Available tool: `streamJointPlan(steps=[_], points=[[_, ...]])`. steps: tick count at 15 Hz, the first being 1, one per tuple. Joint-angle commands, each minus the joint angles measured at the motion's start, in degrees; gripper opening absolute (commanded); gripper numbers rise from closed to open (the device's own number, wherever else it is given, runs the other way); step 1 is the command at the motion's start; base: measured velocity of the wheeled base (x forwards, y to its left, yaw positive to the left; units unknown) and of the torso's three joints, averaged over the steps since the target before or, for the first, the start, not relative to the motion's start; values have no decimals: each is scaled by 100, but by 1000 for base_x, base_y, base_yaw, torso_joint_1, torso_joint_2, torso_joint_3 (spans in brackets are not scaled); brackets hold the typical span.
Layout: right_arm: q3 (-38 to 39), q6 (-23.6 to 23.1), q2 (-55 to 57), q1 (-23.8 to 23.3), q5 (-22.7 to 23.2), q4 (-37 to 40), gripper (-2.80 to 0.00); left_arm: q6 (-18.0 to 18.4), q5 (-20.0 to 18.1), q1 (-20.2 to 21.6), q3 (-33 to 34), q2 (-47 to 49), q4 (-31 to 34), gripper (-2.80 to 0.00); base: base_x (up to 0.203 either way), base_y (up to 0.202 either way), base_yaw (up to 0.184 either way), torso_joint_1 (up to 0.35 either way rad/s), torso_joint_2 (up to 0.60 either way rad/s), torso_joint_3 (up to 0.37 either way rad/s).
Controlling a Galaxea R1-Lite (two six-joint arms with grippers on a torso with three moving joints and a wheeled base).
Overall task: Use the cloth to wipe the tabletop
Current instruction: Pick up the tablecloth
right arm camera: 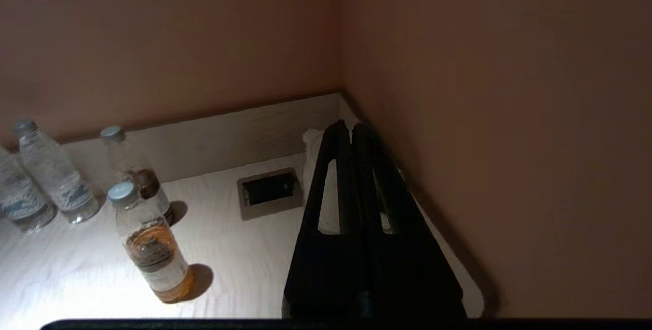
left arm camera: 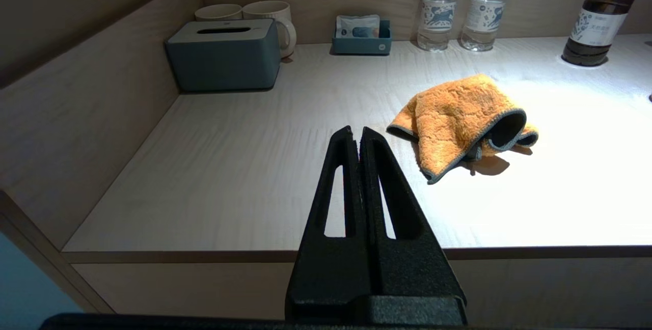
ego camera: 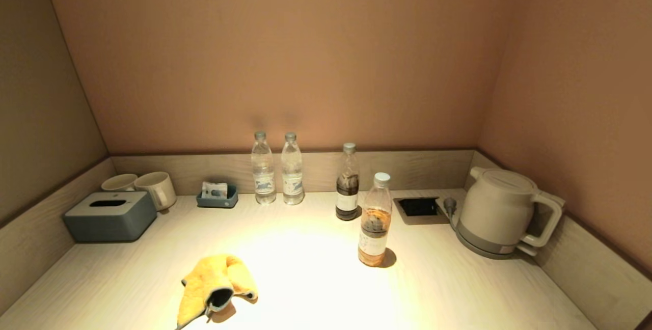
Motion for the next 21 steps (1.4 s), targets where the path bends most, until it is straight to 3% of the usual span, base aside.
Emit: streamJointPlan(steps=[1, 5, 9, 14, 21], points=[[335, 19, -947, -369, -1, 12, -280, 2, 0, 3, 0, 4, 0, -280, 0, 0, 0, 0, 0, 0], [1070, 44, -2320, -659, 255, 61, -280, 2, 0, 3, 0, 4, 0, -280, 0, 0, 0, 0, 0, 0], [1925, -36, -3595, -624, 738, 372, -280, 2, 0, 3, 0, 4, 0, -280, 0, 0, 0, 0, 0, 0], [2719, -635, -4574, -567, 1327, 451, -280, 2, 0, 3, 0, 4, 0, -280, 0, 0, 0, 0, 0, 0], [4202, -789, -4565, -567, 1793, -1031, -280, 2, 0, 3, 0, 4, 0, -280, 0, 0, 0, 0, 0, 0]])
